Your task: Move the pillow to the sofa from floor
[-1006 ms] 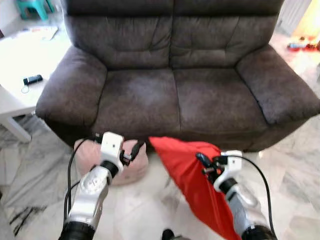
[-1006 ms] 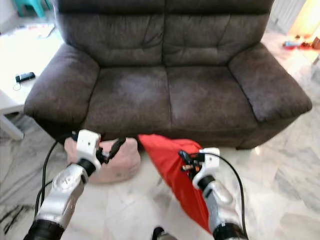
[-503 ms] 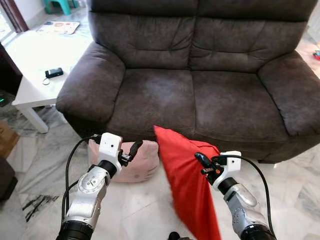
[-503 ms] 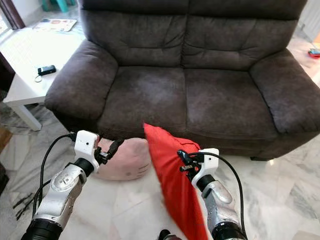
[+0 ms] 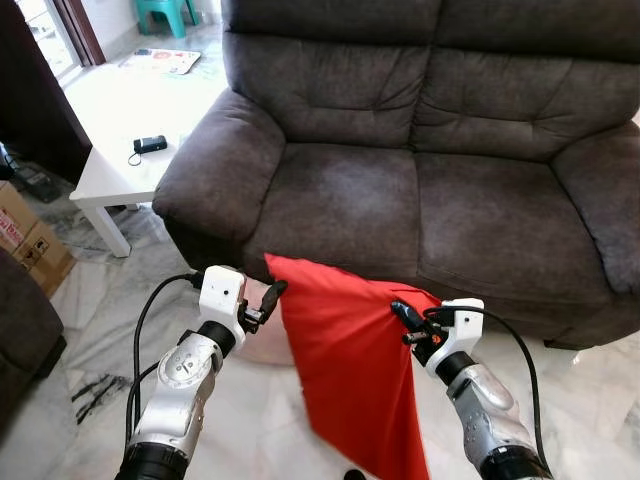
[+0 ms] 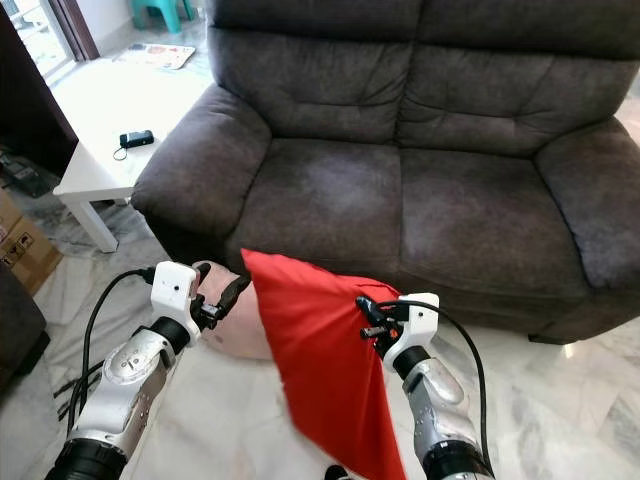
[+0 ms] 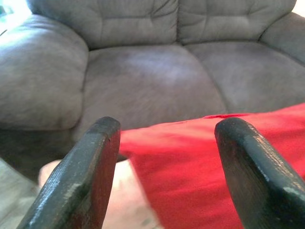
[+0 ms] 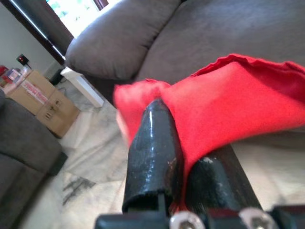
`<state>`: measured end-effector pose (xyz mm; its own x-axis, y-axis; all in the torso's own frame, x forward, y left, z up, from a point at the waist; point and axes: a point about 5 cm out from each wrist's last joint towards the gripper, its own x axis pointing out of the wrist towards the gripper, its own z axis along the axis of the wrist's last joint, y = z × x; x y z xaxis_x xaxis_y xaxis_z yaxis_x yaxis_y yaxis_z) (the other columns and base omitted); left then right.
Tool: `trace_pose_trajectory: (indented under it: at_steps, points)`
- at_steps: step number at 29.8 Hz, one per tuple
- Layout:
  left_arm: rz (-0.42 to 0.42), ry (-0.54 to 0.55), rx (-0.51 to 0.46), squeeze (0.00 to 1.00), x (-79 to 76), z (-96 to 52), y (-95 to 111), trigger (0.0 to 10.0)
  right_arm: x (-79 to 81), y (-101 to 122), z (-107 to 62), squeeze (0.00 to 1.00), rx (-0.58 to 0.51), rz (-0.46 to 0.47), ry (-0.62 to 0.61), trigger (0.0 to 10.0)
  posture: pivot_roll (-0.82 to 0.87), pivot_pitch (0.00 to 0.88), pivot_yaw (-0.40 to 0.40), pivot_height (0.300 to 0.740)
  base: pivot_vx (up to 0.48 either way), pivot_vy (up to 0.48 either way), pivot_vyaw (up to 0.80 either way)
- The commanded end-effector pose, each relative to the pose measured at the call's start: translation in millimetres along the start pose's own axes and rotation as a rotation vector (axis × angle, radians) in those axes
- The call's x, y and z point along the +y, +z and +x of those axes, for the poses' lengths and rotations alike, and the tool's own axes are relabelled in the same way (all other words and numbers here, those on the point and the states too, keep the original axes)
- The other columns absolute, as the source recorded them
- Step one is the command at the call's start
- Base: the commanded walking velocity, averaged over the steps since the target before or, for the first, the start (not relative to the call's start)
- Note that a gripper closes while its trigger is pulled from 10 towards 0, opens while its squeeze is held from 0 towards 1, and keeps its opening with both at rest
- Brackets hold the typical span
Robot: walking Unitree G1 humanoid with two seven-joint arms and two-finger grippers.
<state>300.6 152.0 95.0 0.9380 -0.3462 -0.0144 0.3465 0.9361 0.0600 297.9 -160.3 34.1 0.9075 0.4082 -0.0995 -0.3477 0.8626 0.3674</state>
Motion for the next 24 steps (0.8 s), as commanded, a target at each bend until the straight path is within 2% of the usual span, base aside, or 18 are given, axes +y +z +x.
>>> trace_pose_trajectory:
  at_steps: [1, 11, 19, 24]
  points:
    - [0.008, -0.004, -0.006, 0.00, -1.3, 2.2, 3.0, 10.0, -3.6, 24.8, 4.0, 0.00, -0.111, -0.054, -0.001, 10.0, -0.03, 0.109, 0.010, 0.740, 0.000, 0.000, -0.76]
    - [0.003, -0.001, -0.004, 0.00, -1.0, 2.1, 2.7, 10.0, -4.3, 25.2, 4.4, 0.00, -0.113, -0.058, -0.014, 10.0, -0.03, 0.109, 0.011, 0.740, 0.000, 0.000, -0.76]
    - [0.021, -0.020, -0.016, 0.00, -6.5, 3.2, 4.1, 10.0, -5.1, 25.1, 3.8, 0.00, -0.114, -0.063, -0.019, 10.0, -0.04, 0.111, 0.014, 0.740, 0.000, 0.000, -0.76]
    - [0.034, -0.012, -0.008, 0.00, -3.8, 3.2, 3.1, 10.0, -4.1, 24.9, 2.8, 0.00, -0.122, -0.070, -0.008, 10.0, -0.04, 0.106, 0.014, 0.740, 0.000, 0.000, 0.00]
